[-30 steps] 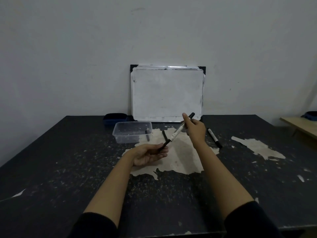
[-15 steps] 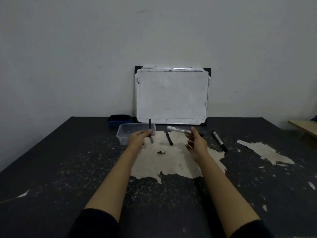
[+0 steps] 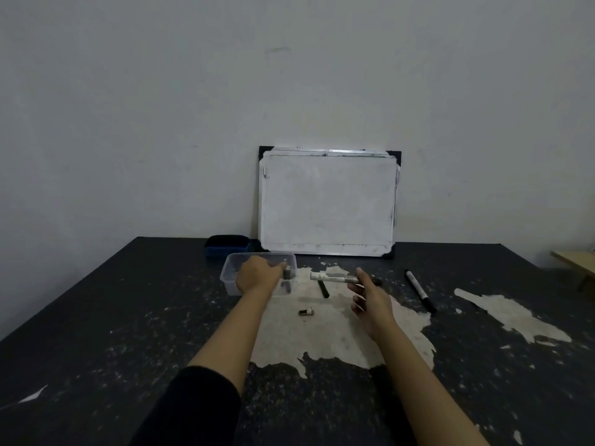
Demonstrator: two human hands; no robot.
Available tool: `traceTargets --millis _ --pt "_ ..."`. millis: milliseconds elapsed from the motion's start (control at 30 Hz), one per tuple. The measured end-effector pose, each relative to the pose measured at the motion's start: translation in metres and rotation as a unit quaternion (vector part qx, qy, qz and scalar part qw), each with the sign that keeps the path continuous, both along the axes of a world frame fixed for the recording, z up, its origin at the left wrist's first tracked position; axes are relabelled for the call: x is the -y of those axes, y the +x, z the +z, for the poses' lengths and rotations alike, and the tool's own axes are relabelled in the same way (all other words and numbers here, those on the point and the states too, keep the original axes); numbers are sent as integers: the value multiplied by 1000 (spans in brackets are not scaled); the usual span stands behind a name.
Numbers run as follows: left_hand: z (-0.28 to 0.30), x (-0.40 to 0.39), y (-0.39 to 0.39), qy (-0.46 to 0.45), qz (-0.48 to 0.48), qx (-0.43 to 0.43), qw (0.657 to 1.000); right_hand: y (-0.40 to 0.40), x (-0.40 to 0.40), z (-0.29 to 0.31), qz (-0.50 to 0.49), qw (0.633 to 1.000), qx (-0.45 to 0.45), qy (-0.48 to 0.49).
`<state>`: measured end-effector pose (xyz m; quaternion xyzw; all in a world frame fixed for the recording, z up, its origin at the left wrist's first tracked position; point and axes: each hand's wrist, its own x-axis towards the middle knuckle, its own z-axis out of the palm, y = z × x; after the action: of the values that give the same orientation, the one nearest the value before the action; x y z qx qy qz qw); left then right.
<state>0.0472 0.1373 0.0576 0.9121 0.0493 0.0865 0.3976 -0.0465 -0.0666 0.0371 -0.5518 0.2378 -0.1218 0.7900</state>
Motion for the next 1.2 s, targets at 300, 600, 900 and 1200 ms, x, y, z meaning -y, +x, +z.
traceTargets --millis 300,600,900,1200 --pt "-9 18 -42 -144 -35 109 983 -1 -20 -1 4 999 34 -2" --pt "-19 34 -57 -277 -50 78 957 -4 -44 -12 82 984 112 -113" --pt "-14 10 -53 -416 -30 41 908 17 -21 -20 3 930 76 -359" --pt "-29 -5 -56 -402 -77 60 910 49 -25 -35 25 874 -13 -485"
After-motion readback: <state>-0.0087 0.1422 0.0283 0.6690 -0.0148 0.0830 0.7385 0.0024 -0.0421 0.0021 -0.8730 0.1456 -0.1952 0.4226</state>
